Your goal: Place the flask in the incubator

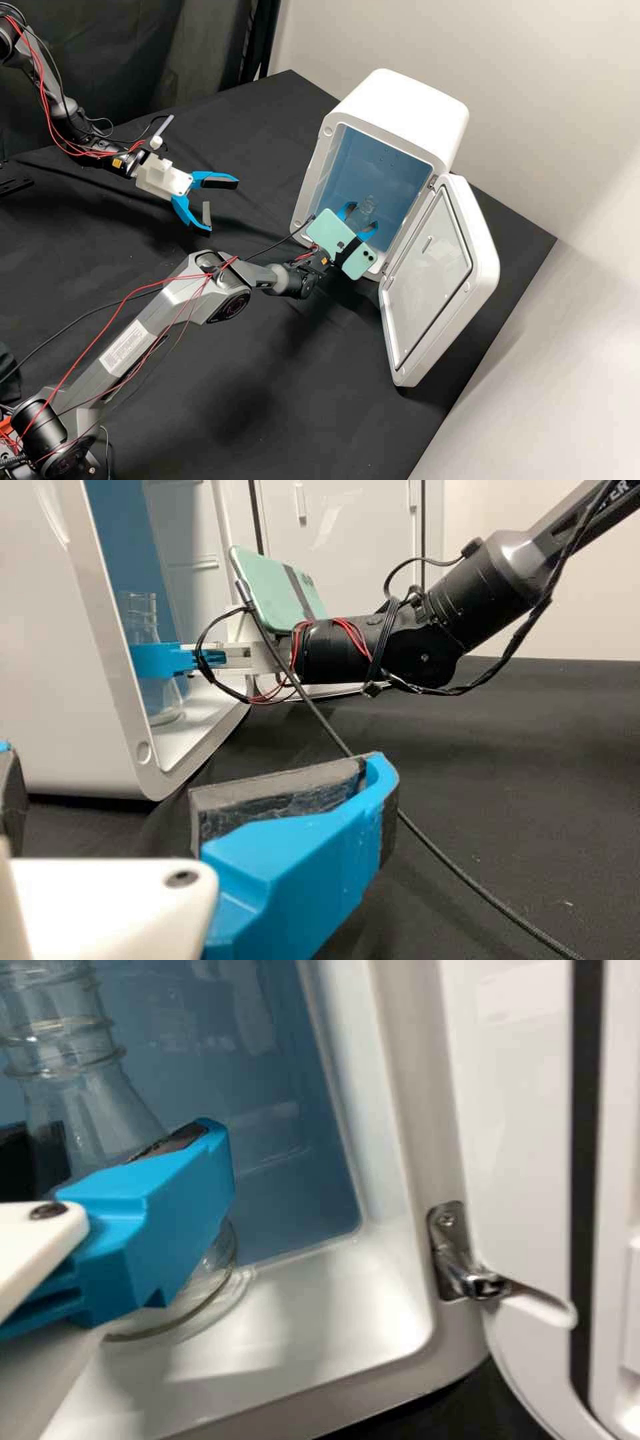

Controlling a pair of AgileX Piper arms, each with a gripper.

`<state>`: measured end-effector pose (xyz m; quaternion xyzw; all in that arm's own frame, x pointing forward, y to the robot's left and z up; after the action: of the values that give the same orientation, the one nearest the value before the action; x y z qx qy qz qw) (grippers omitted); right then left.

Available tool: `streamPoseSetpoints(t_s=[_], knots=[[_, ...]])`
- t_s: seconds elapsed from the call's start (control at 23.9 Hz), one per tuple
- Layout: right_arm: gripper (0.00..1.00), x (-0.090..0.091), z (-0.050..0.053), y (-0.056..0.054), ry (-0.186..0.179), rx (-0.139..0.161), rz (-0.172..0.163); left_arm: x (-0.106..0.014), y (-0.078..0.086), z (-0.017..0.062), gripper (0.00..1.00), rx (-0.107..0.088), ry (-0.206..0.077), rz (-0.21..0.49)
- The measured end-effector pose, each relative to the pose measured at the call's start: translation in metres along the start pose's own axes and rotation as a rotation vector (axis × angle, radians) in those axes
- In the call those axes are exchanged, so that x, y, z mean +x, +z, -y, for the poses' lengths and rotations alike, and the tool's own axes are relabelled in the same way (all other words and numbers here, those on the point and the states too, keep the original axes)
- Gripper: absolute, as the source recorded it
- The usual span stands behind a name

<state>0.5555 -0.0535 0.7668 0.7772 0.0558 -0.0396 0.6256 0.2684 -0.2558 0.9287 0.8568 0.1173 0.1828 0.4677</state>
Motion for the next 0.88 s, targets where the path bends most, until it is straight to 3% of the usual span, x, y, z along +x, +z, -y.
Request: streamPoseSetpoints(t_s=[0.21,0.38,0.54,0.88], knots=[[0.0,0.004,0.005,-0.007,-0.019,0.0,0.008,0.0,0.0,0.0,1.0,0.0,0.0,0.0],[0.0,0.008,0.01,-0.014,-0.045,-0.02,0.014,0.0,-0.001,-0.0001,1.0,0.0,0.0,-0.003],[0.0,0.011,0.016,-0.01,-0.056,-0.022,0.005,-0.001,-0.004,-0.0006,1.0,-0.001,0.002,-0.011],[0.0,0.013,0.019,-0.007,-0.053,-0.02,-0.012,-0.001,-0.004,-0.0006,1.0,-0.001,0.002,-0.011]])
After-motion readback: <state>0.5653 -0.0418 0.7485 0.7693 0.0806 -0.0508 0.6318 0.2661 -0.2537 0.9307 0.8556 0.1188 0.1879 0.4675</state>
